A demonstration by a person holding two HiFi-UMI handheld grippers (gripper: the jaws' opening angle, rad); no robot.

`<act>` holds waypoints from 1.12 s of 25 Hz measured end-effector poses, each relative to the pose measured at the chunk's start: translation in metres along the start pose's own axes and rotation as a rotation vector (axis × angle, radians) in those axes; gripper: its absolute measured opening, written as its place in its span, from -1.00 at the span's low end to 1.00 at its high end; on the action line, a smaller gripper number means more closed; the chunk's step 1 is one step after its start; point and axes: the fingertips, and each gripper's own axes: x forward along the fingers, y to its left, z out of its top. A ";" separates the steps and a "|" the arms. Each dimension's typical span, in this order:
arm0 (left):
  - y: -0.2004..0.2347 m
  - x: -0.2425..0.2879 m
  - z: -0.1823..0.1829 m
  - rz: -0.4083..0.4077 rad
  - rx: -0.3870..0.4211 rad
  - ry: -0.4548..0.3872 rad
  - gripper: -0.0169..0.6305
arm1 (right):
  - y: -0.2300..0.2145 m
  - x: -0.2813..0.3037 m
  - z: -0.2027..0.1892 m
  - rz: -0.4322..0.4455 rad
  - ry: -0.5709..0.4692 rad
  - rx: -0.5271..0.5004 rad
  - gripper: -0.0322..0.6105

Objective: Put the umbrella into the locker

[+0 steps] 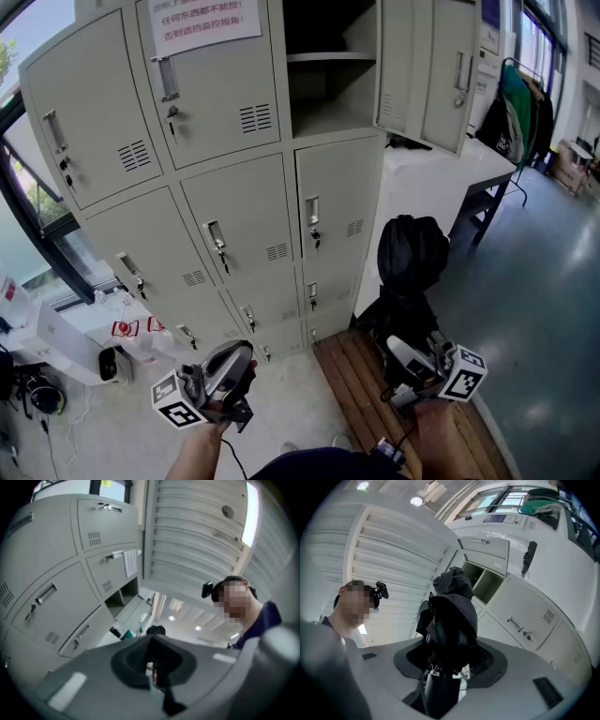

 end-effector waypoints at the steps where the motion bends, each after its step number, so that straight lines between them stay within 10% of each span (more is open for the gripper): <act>1: 0.000 -0.001 0.001 0.000 -0.003 -0.007 -0.95 | 0.000 0.001 -0.001 -0.001 0.003 0.000 -0.26; 28: 0.008 -0.036 0.023 -0.109 0.044 0.151 -0.95 | 0.045 0.067 -0.048 -0.149 -0.011 -0.155 -0.26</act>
